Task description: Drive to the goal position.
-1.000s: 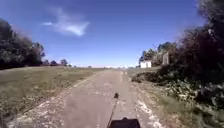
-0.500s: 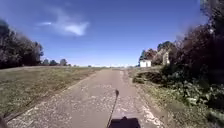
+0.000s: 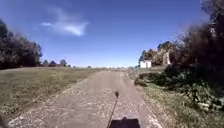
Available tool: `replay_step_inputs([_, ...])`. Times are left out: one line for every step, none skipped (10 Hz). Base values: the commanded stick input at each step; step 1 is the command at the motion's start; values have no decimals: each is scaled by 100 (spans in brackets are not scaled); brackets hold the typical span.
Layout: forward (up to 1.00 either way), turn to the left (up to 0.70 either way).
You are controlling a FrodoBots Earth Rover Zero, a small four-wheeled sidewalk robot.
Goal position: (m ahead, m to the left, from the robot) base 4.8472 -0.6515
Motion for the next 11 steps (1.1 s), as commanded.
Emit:
replay_step_inputs([50,0])
replay_step_inputs([50,0])
replay_step_inputs([50,0])
replay_step_inputs([50,0])
replay_step_inputs([50,0])
replay_step_inputs([50,0])
replay_step_inputs([50,0])
replay_step_inputs([50,0])
replay_step_inputs([50,0])
replay_step_inputs([50,0])
replay_step_inputs([50,0])
